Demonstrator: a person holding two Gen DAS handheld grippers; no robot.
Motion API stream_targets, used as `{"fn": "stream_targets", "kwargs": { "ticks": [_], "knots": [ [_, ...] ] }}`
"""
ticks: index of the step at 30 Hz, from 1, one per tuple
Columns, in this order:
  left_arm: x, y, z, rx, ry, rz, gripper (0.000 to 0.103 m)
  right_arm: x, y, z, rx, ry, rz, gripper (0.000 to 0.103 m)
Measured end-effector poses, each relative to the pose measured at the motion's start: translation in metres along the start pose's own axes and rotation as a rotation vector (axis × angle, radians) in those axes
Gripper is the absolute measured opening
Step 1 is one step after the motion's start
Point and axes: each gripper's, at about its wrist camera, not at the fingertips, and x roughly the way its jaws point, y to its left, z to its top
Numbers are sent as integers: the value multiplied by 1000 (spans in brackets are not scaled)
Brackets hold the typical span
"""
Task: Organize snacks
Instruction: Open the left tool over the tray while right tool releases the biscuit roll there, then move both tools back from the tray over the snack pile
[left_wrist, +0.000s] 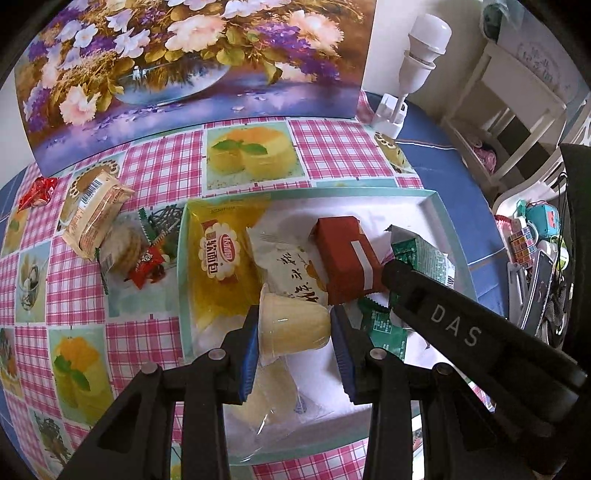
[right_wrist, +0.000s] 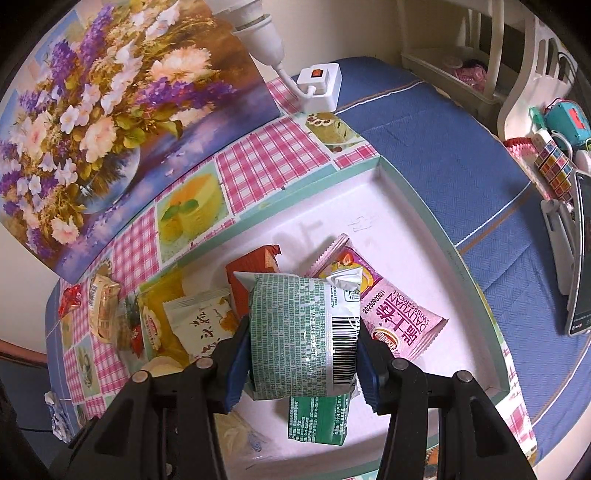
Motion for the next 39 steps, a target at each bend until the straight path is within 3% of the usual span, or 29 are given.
{"fn": "stream_targets", "kwargs": {
  "ticks": [3, 13, 19, 27, 28, 29, 31, 32, 34, 36, 39],
  "knots": [
    [-1, 0, 2, -3, -4, -2, 39, 2, 0, 0, 0, 5, -2, 54],
    [-3, 3, 4, -13, -3, 30, 55, 4, 0, 0, 1, 13, -20, 58],
    [-4, 12, 6, -42, 0, 51, 55, 1, 1, 0, -2, 1, -21, 65],
    [-4, 32, 7, -116, 3, 66, 57, 1, 3, 0, -14, -1, -23, 65],
    [-4, 35, 7, -127, 1, 69, 60, 1, 4, 0, -14, -2, -24, 65],
    [-5, 38, 7, -138, -1, 72, 71, 1, 4, 0, -15, -3, -26, 65],
    [-6, 43, 7, -156, -9, 77, 76, 1, 5, 0, -18, -5, -30, 66],
    [-7, 46, 8, -169, -14, 83, 76, 0, 5, 0, -21, -7, -30, 68],
    [-8, 52, 8, -192, -19, 102, 80, 0, 6, 0, -22, -16, -33, 85],
    [-9, 60, 9, -225, -31, 149, 90, -1, 7, 1, -31, -27, -38, 87],
    [-10, 71, 8, -265, -50, 206, 93, -1, 8, 1, -37, -35, -37, 95]
  ]
}}
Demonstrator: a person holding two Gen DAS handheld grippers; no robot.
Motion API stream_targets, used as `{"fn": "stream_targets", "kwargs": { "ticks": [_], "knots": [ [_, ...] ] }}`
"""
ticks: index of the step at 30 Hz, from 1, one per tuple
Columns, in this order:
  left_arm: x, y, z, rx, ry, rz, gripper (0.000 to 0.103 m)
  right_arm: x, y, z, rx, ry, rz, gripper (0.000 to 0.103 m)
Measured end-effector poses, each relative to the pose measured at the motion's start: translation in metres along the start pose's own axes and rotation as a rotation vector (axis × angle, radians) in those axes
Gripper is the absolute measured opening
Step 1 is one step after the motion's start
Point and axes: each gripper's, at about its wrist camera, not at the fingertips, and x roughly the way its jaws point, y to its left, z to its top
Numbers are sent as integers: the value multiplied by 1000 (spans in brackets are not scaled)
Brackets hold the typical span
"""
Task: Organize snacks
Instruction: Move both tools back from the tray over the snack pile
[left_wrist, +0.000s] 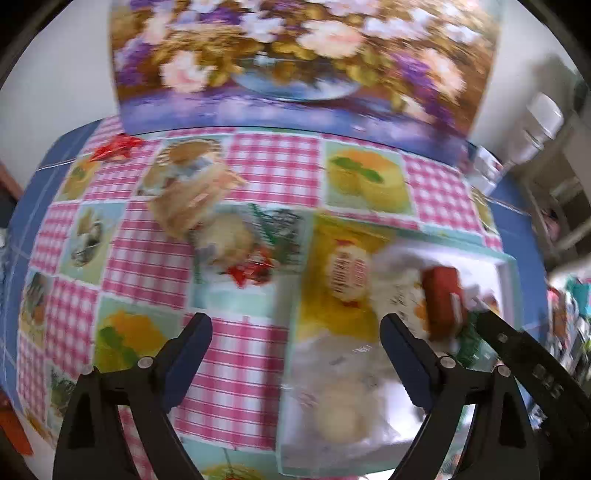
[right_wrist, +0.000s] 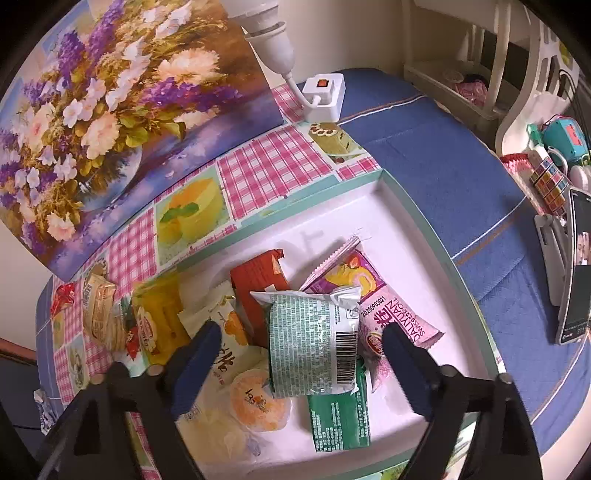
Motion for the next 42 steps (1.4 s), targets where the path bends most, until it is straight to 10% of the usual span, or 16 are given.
{"fn": "stream_targets", "kwargs": {
  "ticks": [42],
  "knots": [
    [-15, 79, 14, -219, -82, 110, 99, -11, 69, -13, -196, -78, 52, 103]
  ]
}}
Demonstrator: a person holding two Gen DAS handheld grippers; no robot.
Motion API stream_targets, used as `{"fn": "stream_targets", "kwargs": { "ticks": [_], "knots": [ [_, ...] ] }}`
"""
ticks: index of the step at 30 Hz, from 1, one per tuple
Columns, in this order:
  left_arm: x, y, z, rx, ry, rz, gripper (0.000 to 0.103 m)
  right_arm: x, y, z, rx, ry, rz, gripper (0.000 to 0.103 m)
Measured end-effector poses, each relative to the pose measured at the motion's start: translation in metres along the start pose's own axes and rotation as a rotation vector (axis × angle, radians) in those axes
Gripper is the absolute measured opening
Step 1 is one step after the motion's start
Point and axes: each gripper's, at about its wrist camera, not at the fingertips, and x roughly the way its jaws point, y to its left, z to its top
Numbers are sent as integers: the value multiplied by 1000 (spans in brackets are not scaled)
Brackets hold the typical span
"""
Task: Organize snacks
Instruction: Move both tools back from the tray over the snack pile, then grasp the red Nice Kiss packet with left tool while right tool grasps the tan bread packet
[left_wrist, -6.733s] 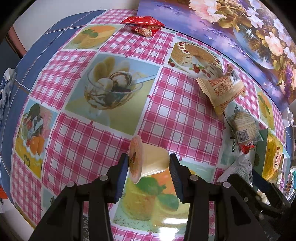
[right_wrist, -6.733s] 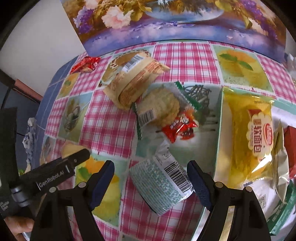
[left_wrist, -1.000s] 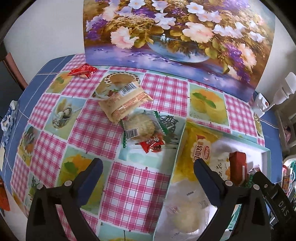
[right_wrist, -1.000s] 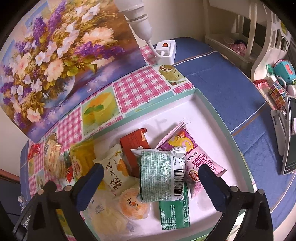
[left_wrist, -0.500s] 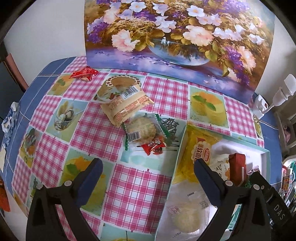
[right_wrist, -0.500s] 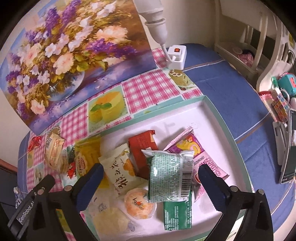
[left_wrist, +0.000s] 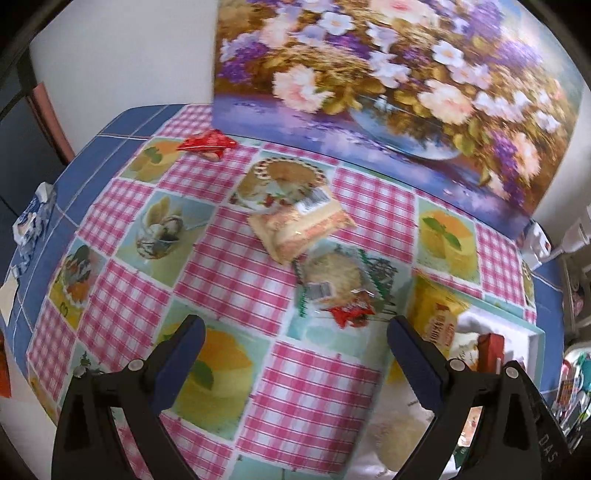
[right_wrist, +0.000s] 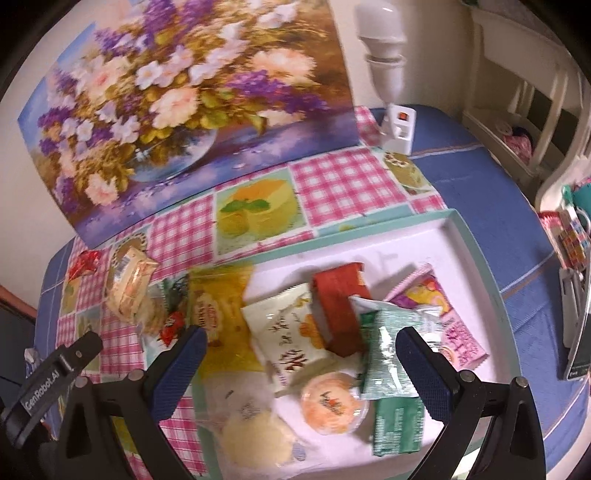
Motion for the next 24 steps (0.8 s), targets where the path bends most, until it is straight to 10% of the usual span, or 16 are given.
{"fn": "stream_targets", "kwargs": {
  "ticks": [24],
  "knots": [
    [8, 160, 26, -257, -24, 196, 99, 25, 120, -24, -183, 55, 99, 103]
  ]
}}
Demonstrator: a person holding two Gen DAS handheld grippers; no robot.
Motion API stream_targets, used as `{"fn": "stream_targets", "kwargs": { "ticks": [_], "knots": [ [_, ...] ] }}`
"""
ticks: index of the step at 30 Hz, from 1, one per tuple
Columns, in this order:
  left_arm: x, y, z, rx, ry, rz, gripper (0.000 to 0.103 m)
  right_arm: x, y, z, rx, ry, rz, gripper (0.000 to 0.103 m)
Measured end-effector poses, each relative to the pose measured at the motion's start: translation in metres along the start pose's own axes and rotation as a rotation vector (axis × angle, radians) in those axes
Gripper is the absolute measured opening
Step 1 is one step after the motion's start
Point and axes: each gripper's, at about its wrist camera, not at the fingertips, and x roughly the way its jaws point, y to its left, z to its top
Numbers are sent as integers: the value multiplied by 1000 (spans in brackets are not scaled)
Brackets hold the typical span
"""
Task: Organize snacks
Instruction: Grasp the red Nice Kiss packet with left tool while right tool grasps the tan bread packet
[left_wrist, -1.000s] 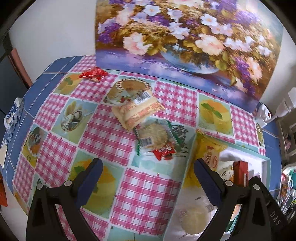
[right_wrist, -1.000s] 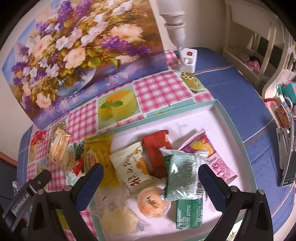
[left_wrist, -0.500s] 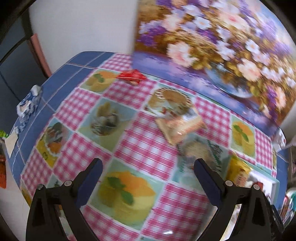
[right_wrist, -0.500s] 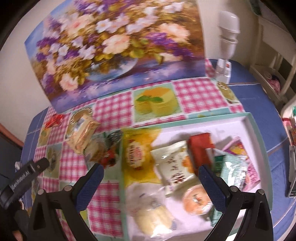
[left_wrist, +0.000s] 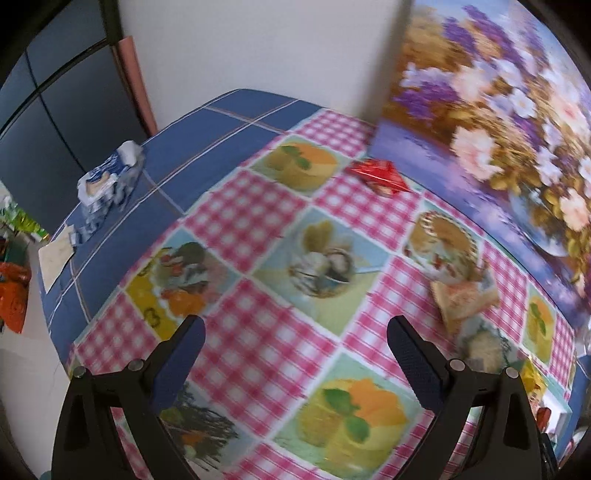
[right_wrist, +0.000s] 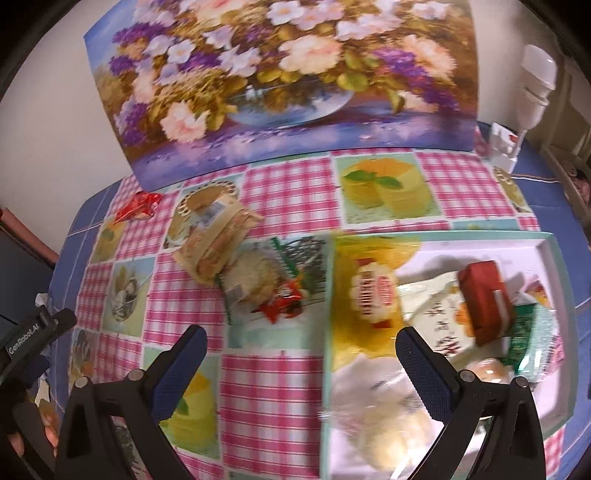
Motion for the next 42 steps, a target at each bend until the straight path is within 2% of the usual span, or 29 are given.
{"fn": "stream_targets", "kwargs": {
  "ticks": [10, 12, 17, 23, 29, 34, 39, 42],
  "knots": [
    [17, 36, 13, -41, 21, 26, 99, 25, 29, -7, -30, 39, 38, 103],
    [23, 39, 14, -40, 31, 25, 99, 28, 28, -7, -15, 37, 59, 103],
    [33, 39, 14, -37, 52, 7, 99, 31, 23, -5, -16, 15, 32, 103],
    [46, 32, 13, -12, 75, -21, 99, 34, 20, 0, -22, 5, 55, 103],
    [60, 24, 13, 19, 96, -65, 99, 42, 14, 9, 1, 16, 18, 103],
    [68, 15, 17, 43, 104, -132, 99, 44, 12, 17, 30, -7, 39, 103],
    [69, 3, 23, 71, 104, -193, 99, 51, 19, 20, 5, -19, 34, 103],
    [67, -6, 29, 109, 74, -213, 99, 55, 24, 22, 1, -29, 51, 103]
  ]
}}
